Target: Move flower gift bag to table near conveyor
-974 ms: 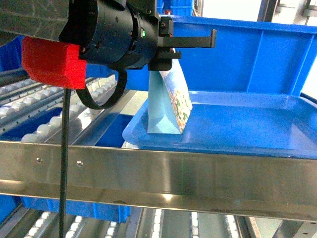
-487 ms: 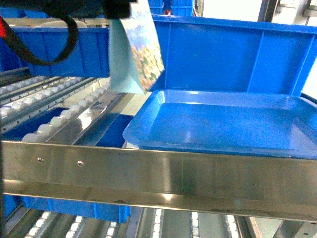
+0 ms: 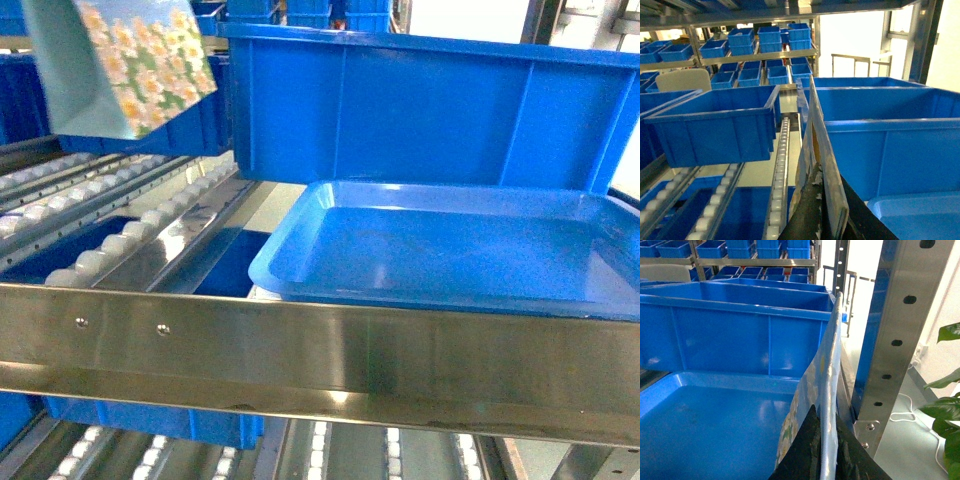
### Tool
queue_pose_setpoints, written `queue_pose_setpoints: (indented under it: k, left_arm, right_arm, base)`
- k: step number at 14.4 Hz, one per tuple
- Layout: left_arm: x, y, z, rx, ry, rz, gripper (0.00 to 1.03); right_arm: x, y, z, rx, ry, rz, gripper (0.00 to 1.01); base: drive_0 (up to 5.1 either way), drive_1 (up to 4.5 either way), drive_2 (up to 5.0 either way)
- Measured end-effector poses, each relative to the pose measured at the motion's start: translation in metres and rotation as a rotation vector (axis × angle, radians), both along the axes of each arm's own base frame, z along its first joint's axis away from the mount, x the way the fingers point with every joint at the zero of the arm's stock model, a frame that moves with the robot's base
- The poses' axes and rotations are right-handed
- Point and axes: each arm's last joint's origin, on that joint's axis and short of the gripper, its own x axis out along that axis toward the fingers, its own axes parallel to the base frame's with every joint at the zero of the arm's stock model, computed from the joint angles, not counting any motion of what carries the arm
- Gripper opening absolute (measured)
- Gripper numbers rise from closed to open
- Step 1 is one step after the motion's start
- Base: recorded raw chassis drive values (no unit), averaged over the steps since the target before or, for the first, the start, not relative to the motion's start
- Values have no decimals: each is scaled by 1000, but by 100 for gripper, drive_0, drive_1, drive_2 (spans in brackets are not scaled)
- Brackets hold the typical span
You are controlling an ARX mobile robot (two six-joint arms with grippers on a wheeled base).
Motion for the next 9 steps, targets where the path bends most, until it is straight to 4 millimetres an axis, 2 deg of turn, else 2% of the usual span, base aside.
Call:
queue_pose_setpoints:
  k: [3,7,9]
  left_arm:
    - [-34,14,4,-10,-35,34,2]
    - [-82,35,-25,22,-13,61,2]
    - [-91,36,-30,30,-10,66,2]
  right_arm:
    - [0,0,0,0,0,0,3]
    - [0,0,0,0,0,0,3]
    - [0,0,0,0,0,0,3]
  base:
    - [0,0,0]
    - [0,0,0]
    - [0,0,0]
